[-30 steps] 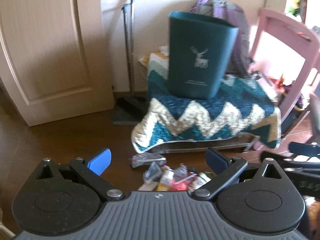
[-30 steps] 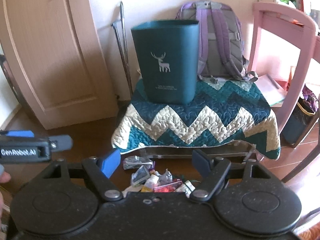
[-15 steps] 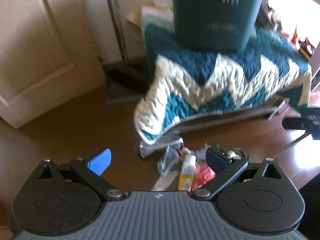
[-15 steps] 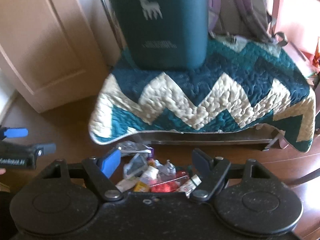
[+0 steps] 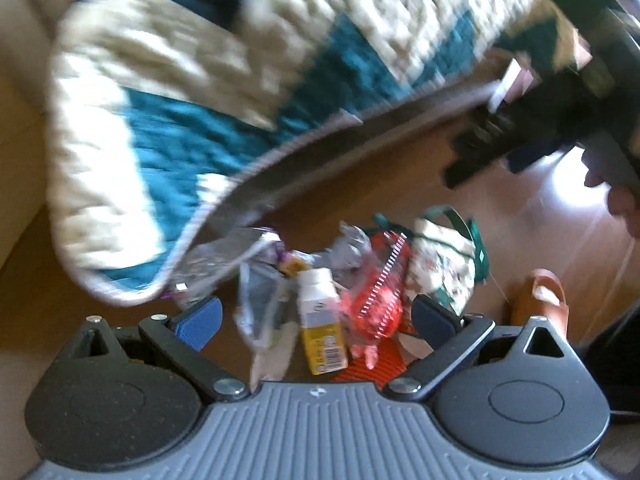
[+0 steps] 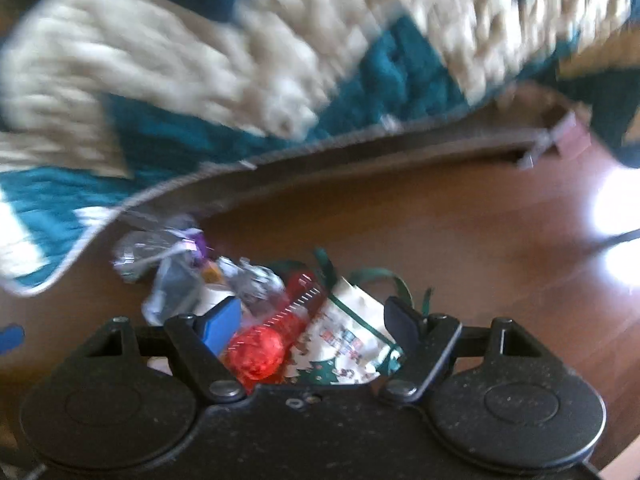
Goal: Collect trash
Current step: 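Lower both grippers down toward the trash pile on the floor, then grasp the clear ridged plastic container with left gripper while right grasps the Merry Christmas tote handle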
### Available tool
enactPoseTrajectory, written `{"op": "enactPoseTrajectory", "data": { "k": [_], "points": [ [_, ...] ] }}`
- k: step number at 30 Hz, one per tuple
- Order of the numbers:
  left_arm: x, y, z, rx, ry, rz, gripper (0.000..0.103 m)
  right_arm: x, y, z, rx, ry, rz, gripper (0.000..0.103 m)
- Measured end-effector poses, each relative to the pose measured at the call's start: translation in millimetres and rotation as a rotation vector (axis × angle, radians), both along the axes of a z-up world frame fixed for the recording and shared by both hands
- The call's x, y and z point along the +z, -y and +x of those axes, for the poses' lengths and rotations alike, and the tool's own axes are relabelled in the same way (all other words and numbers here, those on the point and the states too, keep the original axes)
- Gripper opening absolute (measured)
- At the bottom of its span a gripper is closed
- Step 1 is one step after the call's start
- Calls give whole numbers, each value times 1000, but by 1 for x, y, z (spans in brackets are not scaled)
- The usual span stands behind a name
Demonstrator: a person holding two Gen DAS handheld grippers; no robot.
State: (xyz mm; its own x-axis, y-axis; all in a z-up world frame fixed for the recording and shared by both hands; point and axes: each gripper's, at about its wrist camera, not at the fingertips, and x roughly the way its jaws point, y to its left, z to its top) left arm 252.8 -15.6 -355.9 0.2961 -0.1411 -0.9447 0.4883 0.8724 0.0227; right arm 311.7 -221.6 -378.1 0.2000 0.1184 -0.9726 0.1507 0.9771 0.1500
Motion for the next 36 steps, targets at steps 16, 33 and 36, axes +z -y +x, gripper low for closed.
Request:
{"op": "enactPoseTrajectory", "data": {
  "k": [16, 33, 36],
  "points": [
    [-134, 44, 50, -169, -183, -76, 101, -151, 2, 24, -191, -321, 45, 76],
    [-195, 53, 74, -88, -348, -91, 54, -205, 6, 27, -222, -376, 44, 74],
    [-194, 52, 76, -69, -358, -104, 52, -206, 5, 27, -212, -373, 40, 74]
  ]
}}
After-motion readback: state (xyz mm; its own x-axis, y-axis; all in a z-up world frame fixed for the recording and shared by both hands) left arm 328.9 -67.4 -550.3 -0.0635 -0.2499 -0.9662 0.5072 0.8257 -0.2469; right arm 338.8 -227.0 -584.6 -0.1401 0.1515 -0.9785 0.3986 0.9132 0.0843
